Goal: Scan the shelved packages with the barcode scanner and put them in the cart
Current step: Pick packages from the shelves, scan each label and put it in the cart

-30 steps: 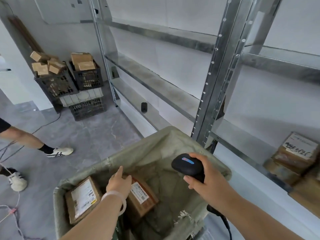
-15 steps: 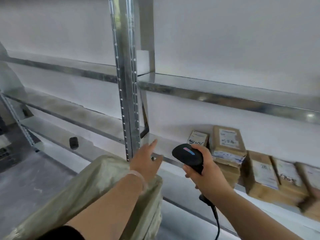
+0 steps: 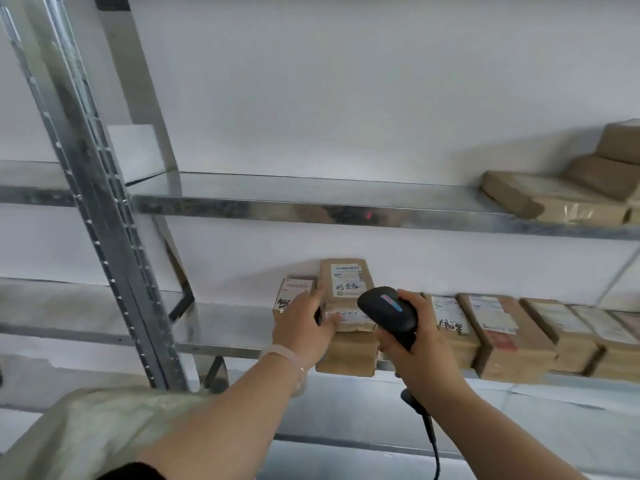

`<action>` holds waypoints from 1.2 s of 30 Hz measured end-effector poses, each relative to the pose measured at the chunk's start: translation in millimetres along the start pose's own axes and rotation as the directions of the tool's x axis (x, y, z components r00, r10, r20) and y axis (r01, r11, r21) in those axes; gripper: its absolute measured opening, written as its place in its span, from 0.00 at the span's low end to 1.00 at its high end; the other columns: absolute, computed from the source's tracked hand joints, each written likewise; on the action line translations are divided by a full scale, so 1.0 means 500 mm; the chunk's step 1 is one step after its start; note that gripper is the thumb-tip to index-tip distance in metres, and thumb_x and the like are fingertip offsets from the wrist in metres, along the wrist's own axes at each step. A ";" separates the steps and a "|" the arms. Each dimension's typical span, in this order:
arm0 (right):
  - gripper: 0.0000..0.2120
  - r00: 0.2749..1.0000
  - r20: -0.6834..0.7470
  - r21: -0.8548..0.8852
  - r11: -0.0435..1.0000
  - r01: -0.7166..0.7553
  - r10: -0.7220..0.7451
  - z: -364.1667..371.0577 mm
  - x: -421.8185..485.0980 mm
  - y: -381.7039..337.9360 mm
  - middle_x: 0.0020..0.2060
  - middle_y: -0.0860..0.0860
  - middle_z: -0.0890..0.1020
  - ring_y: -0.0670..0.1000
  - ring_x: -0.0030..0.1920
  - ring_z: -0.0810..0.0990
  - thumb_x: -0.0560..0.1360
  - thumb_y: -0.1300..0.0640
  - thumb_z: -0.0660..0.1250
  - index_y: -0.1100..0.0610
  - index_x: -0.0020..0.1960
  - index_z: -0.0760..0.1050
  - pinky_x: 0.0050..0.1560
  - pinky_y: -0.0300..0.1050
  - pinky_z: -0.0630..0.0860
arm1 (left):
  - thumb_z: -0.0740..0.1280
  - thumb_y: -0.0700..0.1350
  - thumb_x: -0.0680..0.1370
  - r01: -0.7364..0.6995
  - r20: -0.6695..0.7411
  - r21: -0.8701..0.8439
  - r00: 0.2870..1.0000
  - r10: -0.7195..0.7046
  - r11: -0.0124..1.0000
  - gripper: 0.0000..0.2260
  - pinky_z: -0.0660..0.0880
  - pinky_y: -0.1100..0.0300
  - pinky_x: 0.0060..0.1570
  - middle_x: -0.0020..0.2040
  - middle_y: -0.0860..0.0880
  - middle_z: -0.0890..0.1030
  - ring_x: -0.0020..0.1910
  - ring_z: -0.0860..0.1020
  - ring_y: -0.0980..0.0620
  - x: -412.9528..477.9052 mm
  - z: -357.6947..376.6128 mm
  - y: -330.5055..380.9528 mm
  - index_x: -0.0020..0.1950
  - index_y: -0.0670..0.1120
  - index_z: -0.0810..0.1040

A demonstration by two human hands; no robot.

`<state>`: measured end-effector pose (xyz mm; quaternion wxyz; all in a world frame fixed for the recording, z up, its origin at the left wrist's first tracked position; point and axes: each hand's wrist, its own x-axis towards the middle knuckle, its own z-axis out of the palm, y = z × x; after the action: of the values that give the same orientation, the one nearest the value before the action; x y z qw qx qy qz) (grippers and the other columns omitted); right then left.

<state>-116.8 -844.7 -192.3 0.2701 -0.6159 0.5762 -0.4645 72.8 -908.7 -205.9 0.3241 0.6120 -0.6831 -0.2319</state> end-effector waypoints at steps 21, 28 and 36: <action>0.27 0.986 0.076 0.010 0.988 -0.152 0.150 0.025 0.333 0.166 0.56 0.46 0.75 0.48 0.52 0.75 0.77 0.53 0.68 0.45 0.70 0.60 0.49 0.43 0.75 | 0.67 0.54 0.78 0.349 0.145 -0.182 0.934 -0.326 0.919 0.32 0.74 0.54 0.64 0.64 0.57 0.79 0.60 0.78 0.54 0.240 0.145 -0.035 0.79 0.61 0.55; 0.25 0.989 0.080 0.126 0.983 -0.136 0.127 0.028 0.313 0.179 0.47 0.34 0.72 0.52 0.52 0.81 0.77 0.54 0.68 0.42 0.68 0.60 0.49 0.55 0.82 | 0.70 0.64 0.68 0.325 0.051 -0.277 0.945 -0.324 0.904 0.38 0.76 0.52 0.63 0.64 0.57 0.77 0.60 0.77 0.57 0.224 0.167 -0.039 0.76 0.66 0.58; 0.26 1.000 -0.009 0.200 0.980 0.024 -0.023 -0.009 0.229 0.137 0.56 0.38 0.75 0.52 0.50 0.81 0.75 0.57 0.70 0.39 0.65 0.62 0.49 0.54 0.81 | 0.71 0.50 0.77 0.132 -0.099 -0.265 0.982 -0.163 0.955 0.31 0.66 0.76 0.52 0.66 0.56 0.59 0.62 0.64 0.58 0.138 0.133 0.014 0.74 0.66 0.59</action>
<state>-163.0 -966.8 -220.1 0.3230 -0.5909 0.5202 -0.5252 16.8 -980.9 -235.5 0.4227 0.6270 -0.5790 -0.3050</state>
